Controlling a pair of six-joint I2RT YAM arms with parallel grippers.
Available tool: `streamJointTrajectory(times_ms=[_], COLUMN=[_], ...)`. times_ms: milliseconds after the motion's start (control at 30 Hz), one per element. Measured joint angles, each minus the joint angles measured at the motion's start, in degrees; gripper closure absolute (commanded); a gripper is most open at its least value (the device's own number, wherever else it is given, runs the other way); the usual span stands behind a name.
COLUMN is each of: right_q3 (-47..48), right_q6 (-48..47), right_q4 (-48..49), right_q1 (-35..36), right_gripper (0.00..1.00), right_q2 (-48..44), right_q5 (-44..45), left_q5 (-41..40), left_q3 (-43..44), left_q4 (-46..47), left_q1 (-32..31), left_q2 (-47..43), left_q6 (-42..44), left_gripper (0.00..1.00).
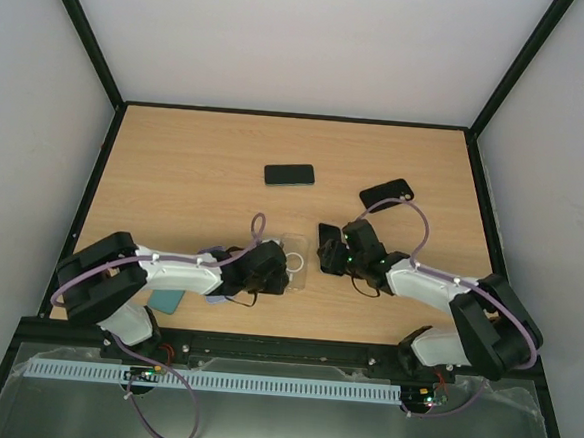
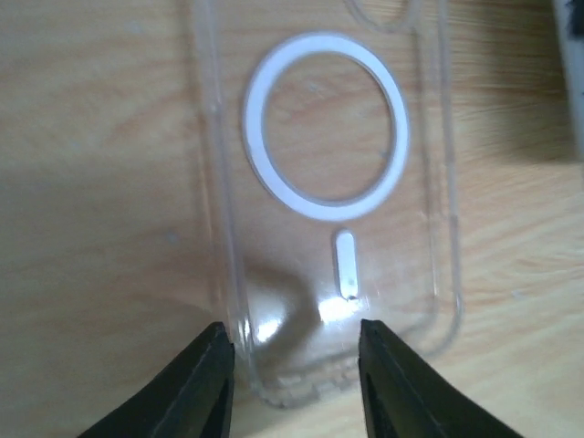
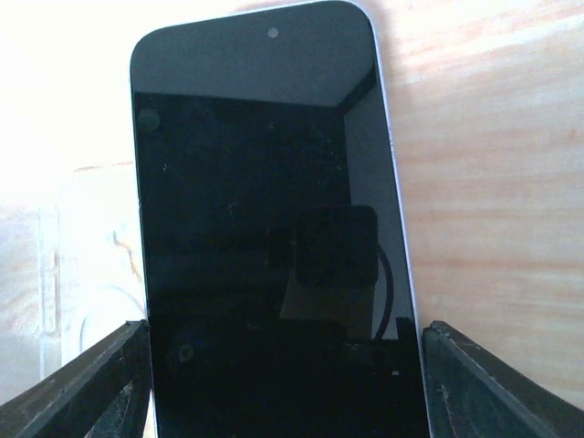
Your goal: Put the phone into the phone case
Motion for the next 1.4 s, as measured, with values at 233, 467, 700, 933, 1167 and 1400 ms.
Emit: streamJointTrajectory(times_ms=[233, 467, 700, 933, 1167, 1400], right_q3=[-1.4, -1.4, 0.2, 4.9, 7.3, 10.5], right_q6=[6.1, 12.5, 16.0, 17.0, 17.4, 13.1], right_q4=[-3.0, -1.7, -1.3, -0.3, 0.5, 0.1], right_q1=[4.4, 9.8, 14.4, 16.9, 17.7, 18.9], right_gripper=[0.37, 0.38, 0.39, 0.4, 0.4, 0.39], right_q2=[-3.8, -4.5, -3.6, 1.0, 4.0, 6.1], right_q5=[-1.9, -2.5, -1.4, -1.2, -1.4, -1.8], left_q5=[10.3, 11.7, 11.0, 12.5, 14.9, 16.7], left_q3=[-5.4, -11.5, -15.0, -17.8, -18.6, -19.9], left_q4=[9.7, 10.3, 6.4, 4.3, 4.5, 5.3], left_q1=[0.1, 6.9, 14.8, 21.7, 22.0, 22.0], left_q2=[-2.9, -11.3, -23.5, -31.8, -31.9, -31.0], left_q6=[-5.0, -7.3, -7.3, -6.9, -6.9, -7.6], left_gripper=[0.42, 0.12, 0.04, 0.08, 0.1, 0.11])
